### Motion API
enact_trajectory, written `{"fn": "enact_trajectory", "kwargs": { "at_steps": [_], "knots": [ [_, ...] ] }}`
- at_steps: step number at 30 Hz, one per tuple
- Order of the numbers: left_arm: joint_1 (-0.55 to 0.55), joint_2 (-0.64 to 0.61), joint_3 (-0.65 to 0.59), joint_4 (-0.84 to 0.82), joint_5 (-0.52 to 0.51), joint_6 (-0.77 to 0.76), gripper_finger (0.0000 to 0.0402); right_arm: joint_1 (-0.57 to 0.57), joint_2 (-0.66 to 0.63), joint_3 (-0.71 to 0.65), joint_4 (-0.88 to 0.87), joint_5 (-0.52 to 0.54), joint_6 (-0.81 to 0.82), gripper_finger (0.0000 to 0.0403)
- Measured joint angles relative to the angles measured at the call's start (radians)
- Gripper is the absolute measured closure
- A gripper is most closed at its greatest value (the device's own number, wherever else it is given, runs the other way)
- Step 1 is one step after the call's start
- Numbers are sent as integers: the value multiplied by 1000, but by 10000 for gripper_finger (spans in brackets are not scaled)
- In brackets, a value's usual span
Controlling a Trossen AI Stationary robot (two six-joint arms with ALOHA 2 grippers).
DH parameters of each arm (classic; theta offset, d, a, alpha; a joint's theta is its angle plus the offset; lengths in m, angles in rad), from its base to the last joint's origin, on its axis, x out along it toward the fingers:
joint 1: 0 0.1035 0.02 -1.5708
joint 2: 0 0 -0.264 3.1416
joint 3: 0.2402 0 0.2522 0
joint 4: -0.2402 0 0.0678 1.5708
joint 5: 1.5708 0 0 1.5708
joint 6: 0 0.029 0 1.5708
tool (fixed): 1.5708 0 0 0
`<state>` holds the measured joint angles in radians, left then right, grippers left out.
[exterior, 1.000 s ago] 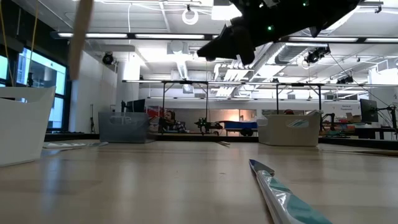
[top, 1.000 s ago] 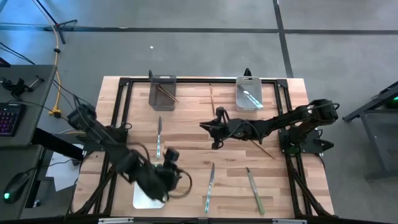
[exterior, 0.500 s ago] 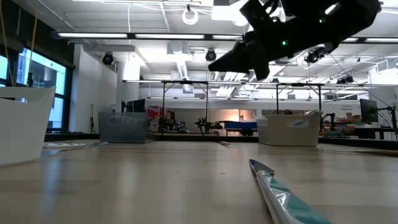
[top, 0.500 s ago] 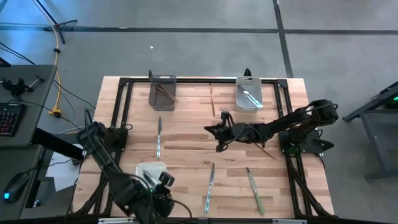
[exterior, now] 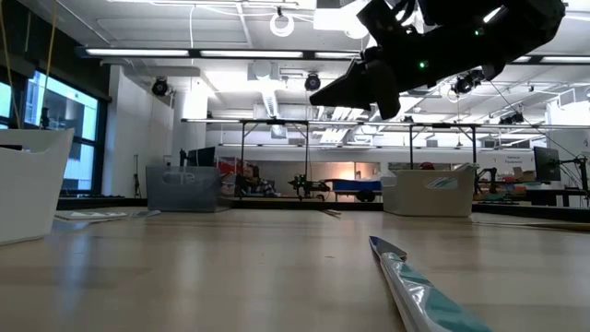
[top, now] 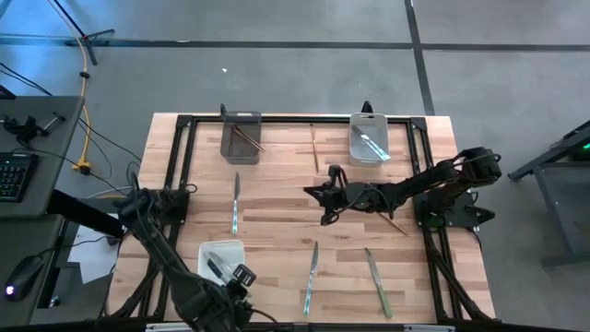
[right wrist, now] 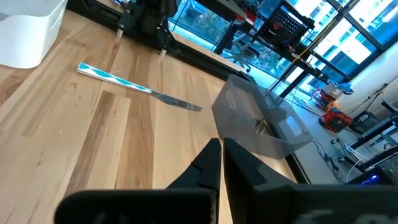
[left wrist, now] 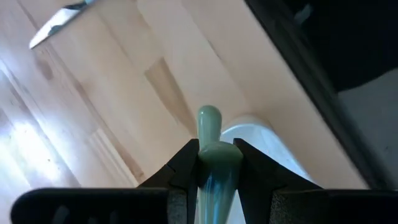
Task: Sort silverware by color (type)
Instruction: Put the top green table knife into the white bin, then put the gold table knife into the black bin
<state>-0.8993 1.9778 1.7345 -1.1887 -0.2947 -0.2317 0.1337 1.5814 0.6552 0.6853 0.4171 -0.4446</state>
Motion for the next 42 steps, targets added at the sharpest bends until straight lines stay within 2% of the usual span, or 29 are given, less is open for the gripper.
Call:
{"fn": "enact_trajectory", "kwargs": {
  "at_steps": [8,13,19,25,30,35,38,40,42],
  "knots": [
    [6,0,-90,96,9,89,333,0,0,0,2,-1,1,403],
    [9,0,-105,101,-11,66,332,0,0,0,4,-1,11,403],
    [11,0,-105,102,-33,36,265,0,0,0,4,-1,18,403],
    [11,-1,-105,101,-34,32,251,0,0,0,4,-1,18,403],
    [10,-34,-105,90,-64,-55,280,3,0,1,2,-1,18,403],
    [9,-85,-157,170,-148,-89,347,26,-23,1,-46,-2,7,403],
    [20,-144,-263,315,-160,-54,389,21,-26,-2,-56,-39,49,403],
    [38,-198,-357,450,-159,-19,397,9,-21,-22,-18,-132,89,403],
    [61,-258,-460,604,-161,24,395,4,-17,-60,34,-167,114,403]
  ]
}}
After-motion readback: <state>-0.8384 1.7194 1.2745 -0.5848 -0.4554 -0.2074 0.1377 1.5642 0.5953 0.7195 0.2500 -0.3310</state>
